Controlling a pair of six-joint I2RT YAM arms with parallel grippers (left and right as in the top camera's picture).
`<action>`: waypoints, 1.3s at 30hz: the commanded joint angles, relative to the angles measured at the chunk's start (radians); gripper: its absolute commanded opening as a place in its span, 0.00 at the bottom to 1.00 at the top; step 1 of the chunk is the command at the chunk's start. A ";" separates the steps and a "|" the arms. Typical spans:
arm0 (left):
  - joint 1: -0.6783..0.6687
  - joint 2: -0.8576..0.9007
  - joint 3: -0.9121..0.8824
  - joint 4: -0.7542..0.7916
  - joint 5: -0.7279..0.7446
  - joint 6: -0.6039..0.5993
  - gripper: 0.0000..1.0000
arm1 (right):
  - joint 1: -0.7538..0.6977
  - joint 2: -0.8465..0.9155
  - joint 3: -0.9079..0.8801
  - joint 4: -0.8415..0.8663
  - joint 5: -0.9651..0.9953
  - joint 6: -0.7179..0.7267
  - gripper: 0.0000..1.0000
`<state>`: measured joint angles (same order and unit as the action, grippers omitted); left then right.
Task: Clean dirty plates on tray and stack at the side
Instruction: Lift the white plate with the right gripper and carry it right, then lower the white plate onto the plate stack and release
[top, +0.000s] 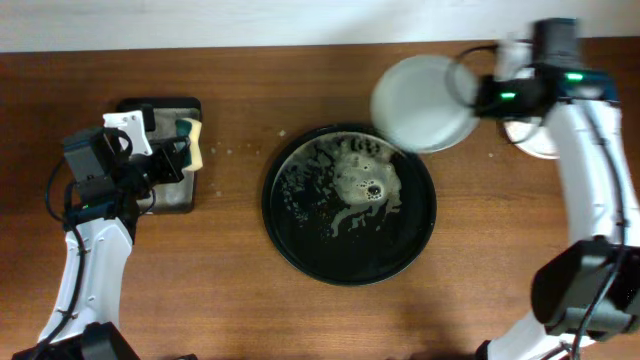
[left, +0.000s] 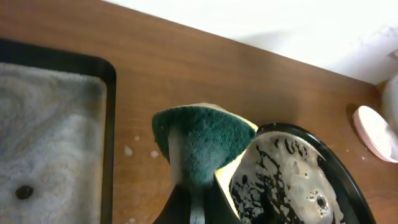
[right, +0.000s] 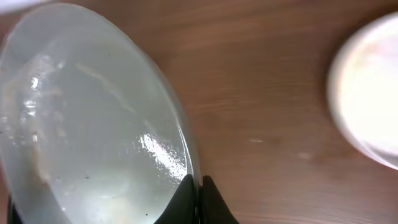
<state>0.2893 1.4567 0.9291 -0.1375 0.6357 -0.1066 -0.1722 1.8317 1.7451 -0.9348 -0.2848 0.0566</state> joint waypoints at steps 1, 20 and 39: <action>0.003 -0.021 0.006 -0.032 -0.054 -0.001 0.01 | -0.160 0.016 0.016 0.035 -0.101 0.013 0.04; -0.035 -0.024 0.006 -0.171 -0.233 -0.002 0.01 | -0.452 0.335 0.014 0.332 -0.060 0.300 0.04; -0.085 -0.105 0.006 -0.175 -0.325 -0.002 0.01 | -0.452 0.398 0.015 0.409 0.050 0.346 0.70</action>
<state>0.2066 1.3849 0.9291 -0.3115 0.3237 -0.1062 -0.6224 2.2269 1.7451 -0.5220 -0.2558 0.3904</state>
